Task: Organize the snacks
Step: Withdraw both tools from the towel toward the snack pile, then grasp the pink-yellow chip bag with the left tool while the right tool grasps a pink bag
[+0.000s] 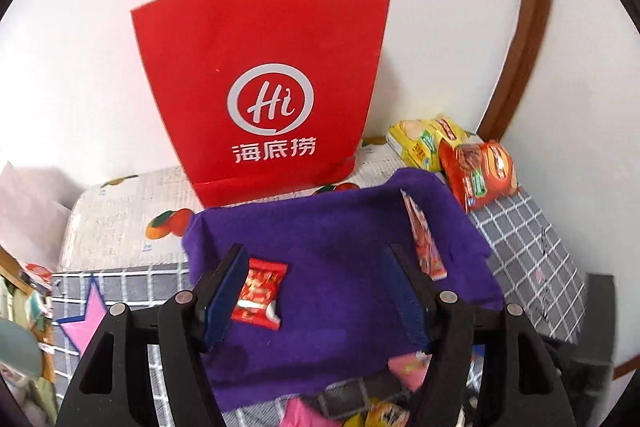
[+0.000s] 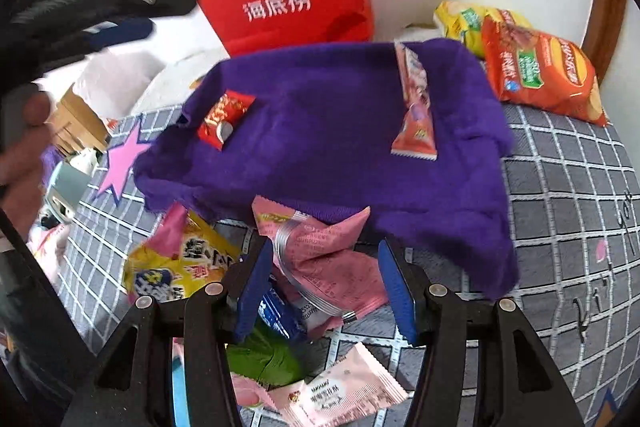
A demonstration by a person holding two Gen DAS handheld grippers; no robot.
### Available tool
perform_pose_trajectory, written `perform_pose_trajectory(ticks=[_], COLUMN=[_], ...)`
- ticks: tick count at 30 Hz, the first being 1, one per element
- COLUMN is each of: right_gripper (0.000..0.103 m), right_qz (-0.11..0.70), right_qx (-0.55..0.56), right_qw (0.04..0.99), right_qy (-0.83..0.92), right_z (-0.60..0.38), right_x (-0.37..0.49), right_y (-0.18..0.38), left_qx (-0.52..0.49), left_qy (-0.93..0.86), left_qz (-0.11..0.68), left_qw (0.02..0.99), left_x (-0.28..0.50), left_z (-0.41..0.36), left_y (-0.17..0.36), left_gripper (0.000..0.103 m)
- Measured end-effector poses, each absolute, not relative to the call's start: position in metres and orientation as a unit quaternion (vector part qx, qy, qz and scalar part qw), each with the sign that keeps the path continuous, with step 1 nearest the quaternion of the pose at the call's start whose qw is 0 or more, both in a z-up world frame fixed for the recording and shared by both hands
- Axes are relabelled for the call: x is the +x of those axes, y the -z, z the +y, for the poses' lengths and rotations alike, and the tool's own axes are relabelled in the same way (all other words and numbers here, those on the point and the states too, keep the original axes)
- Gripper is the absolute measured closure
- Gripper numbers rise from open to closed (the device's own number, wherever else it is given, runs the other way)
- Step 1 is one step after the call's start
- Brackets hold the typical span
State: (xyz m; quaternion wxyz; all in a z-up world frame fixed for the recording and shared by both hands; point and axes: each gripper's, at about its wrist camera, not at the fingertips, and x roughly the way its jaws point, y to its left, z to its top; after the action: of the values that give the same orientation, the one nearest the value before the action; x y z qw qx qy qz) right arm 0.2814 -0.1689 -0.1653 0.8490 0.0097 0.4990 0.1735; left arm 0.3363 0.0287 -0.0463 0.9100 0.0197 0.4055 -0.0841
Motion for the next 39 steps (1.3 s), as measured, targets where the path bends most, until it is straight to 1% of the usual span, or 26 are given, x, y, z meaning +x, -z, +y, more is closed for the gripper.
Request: perform_pose_trajectory(ticks=[4, 6, 8, 9, 10, 11, 12, 13, 19, 23, 25, 30, 35, 38, 39], right_gripper=[0.047, 0.036, 0.033, 0.036, 0.043, 0.052, 0.055, 0.056, 0.056, 0.056, 0.056, 0.056, 0.056, 0.053, 0.049], right_qz=[0.51, 0.517, 0.523, 0.521, 0.518, 0.513, 0.507, 0.499, 0.464, 0.455, 0.465, 0.492, 0.514, 0.499, 0.498], right_qx=[-0.005, -0.015, -0.028, -0.028, -0.024, -0.02, -0.017, -0.014, 0.034, 0.059, 0.062, 0.021, 0.022, 0.02, 0.018], right_qw=[0.845, 0.84, 0.836, 0.838, 0.84, 0.842, 0.845, 0.851, 0.875, 0.88, 0.875, 0.865, 0.852, 0.861, 0.862], right_qy=[-0.162, -0.163, -0.162, -0.16, -0.159, -0.163, -0.166, -0.162, -0.136, -0.12, -0.123, -0.099, -0.094, -0.093, -0.097], right_z=[-0.156, -0.148, -0.142, -0.141, -0.143, -0.145, -0.148, -0.153, -0.189, -0.212, -0.22, -0.223, -0.229, -0.233, -0.234], right_x=[0.288, 0.29, 0.293, 0.292, 0.29, 0.287, 0.282, 0.277, 0.246, 0.226, 0.215, 0.19, 0.186, 0.182, 0.181], right_y=[0.185, 0.191, 0.196, 0.196, 0.195, 0.192, 0.187, 0.181, 0.149, 0.136, 0.134, 0.151, 0.182, 0.188, 0.189], left_qx=[0.049, 0.051, 0.041, 0.037, 0.032, 0.028, 0.024, 0.021, -0.002, -0.003, -0.003, -0.004, -0.002, -0.002, 0.0], left_qy=[0.062, 0.049, 0.044, 0.043, 0.042, 0.039, 0.035, 0.033, 0.037, 0.038, 0.041, 0.051, 0.058, 0.064, 0.066], left_qz=[0.4, 0.402, 0.406, 0.407, 0.409, 0.411, 0.413, 0.415, 0.429, 0.435, 0.439, 0.453, 0.469, 0.479, 0.482], left_qw=[0.913, 0.913, 0.912, 0.912, 0.911, 0.91, 0.91, 0.909, 0.902, 0.9, 0.897, 0.89, 0.881, 0.875, 0.874], left_x=[0.309, 0.299, 0.289, 0.284, 0.279, 0.274, 0.269, 0.265, 0.241, 0.225, 0.217, 0.206, 0.204, 0.207, 0.208], left_z=[0.045, 0.059, 0.074, 0.079, 0.084, 0.09, 0.094, 0.097, 0.106, 0.103, 0.1, 0.087, 0.072, 0.067, 0.066], left_y=[0.043, 0.044, 0.046, 0.047, 0.048, 0.05, 0.053, 0.056, 0.071, 0.08, 0.085, 0.103, 0.124, 0.134, 0.136], left_gripper=[0.036, 0.036, 0.036, 0.036, 0.036, 0.036, 0.036, 0.036, 0.036, 0.036, 0.036, 0.036, 0.036, 0.036, 0.034])
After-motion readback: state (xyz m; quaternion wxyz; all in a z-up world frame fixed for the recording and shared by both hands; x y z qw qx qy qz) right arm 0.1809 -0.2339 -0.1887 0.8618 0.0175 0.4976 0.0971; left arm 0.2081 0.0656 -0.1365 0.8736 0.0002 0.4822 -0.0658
